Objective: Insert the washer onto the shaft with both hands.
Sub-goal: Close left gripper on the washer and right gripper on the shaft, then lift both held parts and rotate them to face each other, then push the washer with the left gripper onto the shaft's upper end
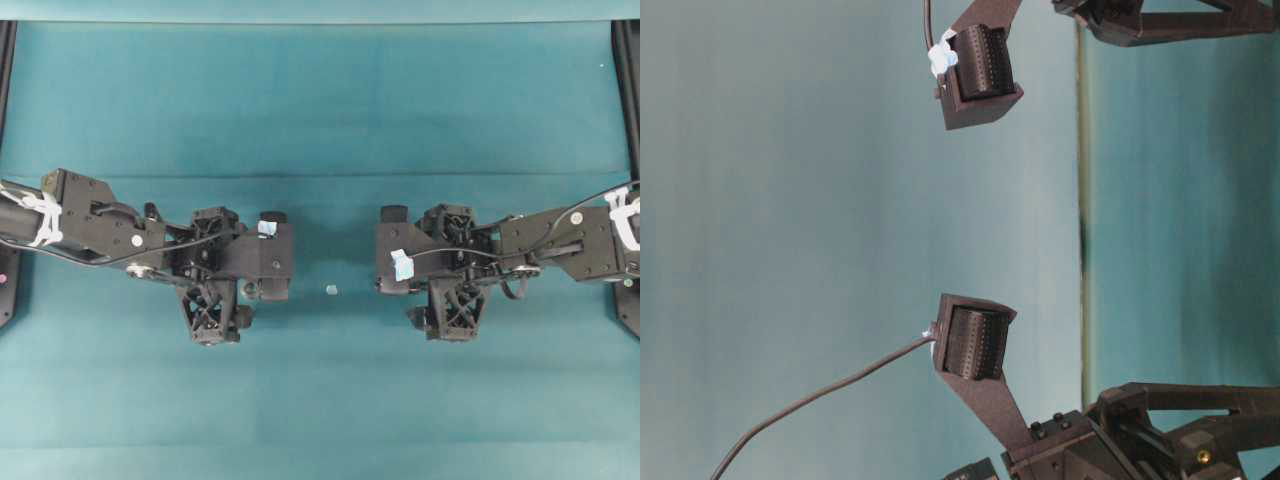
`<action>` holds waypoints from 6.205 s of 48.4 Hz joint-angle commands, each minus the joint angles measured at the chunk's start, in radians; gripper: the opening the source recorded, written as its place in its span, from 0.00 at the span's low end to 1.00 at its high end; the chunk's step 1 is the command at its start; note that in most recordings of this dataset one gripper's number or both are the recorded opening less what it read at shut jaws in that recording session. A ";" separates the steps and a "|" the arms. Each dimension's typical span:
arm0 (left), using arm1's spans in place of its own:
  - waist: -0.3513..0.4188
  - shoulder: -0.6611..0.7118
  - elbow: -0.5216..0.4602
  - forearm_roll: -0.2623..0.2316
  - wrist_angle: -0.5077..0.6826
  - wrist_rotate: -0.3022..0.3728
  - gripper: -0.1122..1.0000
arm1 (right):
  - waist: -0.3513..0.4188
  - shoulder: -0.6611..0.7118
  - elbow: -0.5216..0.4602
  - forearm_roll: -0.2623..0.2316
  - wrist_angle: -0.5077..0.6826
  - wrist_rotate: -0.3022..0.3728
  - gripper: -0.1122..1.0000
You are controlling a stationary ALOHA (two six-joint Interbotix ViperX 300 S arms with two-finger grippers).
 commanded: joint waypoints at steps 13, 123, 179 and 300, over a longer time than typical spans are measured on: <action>-0.018 -0.005 -0.005 0.002 -0.005 -0.003 0.92 | -0.008 0.003 0.000 -0.002 0.003 -0.005 0.74; -0.020 -0.032 -0.003 0.002 -0.005 -0.009 0.43 | 0.008 -0.072 -0.077 0.025 0.121 -0.011 0.10; -0.008 -0.288 0.287 0.000 -0.795 -0.147 0.43 | 0.011 -0.242 0.183 0.061 -0.532 0.104 0.10; 0.005 -0.092 0.146 0.000 -0.861 -0.140 0.43 | 0.040 -0.077 0.112 0.060 -0.699 0.094 0.10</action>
